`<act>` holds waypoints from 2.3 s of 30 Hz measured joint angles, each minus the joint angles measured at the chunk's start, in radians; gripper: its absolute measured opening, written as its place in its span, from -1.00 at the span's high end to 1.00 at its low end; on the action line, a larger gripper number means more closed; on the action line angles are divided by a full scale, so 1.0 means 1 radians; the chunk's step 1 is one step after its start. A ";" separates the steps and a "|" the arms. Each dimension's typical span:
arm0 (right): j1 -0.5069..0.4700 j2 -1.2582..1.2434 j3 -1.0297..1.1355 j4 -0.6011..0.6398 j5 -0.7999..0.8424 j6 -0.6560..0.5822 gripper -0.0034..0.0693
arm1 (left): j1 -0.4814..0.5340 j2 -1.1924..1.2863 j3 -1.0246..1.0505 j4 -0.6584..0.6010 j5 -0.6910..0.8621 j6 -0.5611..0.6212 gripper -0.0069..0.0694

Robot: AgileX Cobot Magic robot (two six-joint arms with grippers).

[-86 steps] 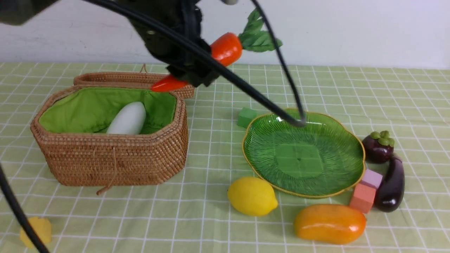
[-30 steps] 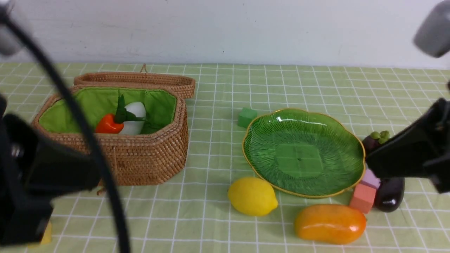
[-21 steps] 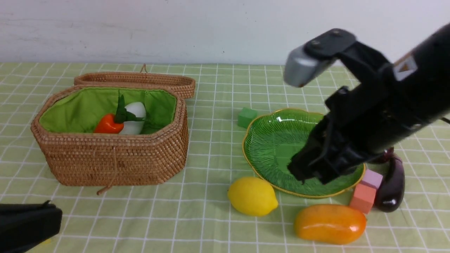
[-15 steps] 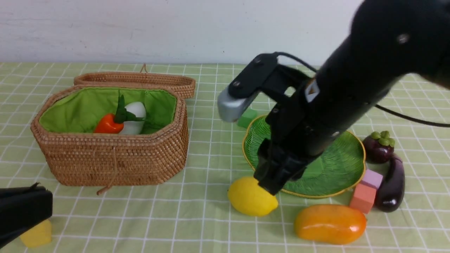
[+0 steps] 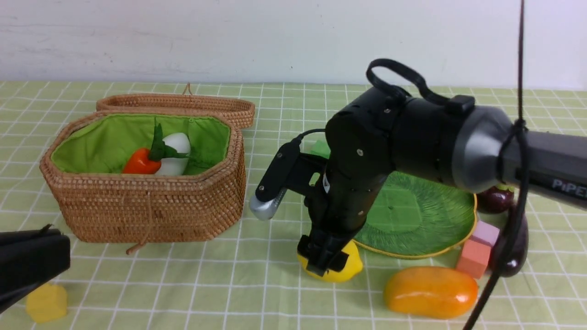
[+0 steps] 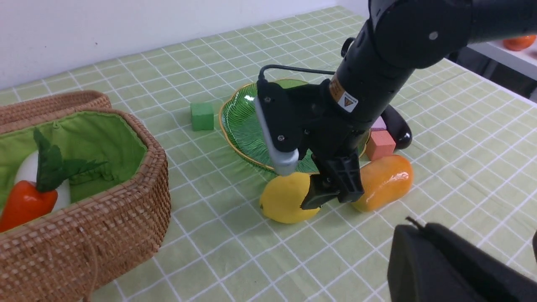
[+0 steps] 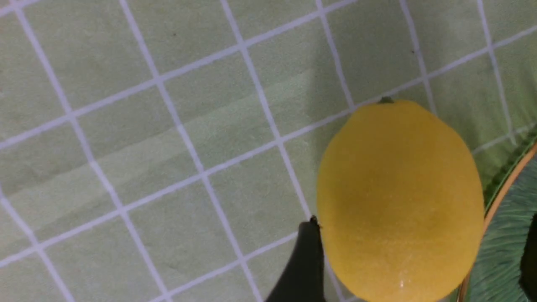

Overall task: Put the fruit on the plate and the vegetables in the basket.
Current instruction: Use the right arm to grab a lemon and put it into the right plate

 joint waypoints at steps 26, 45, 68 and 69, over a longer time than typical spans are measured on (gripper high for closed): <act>0.008 0.056 -0.009 0.093 -0.023 -0.049 -0.73 | 0.000 0.000 0.001 -0.009 0.048 0.003 0.85; 0.012 0.118 -0.019 0.103 -0.037 -0.078 -0.74 | 0.000 0.000 0.001 -0.015 0.042 0.003 0.85; 0.015 0.119 -0.019 0.091 -0.027 -0.078 -0.67 | 0.000 0.000 0.001 -0.015 0.039 0.007 0.84; 0.015 0.119 -0.019 0.091 -0.027 -0.078 -0.67 | 0.000 0.000 0.001 -0.015 0.039 0.007 0.84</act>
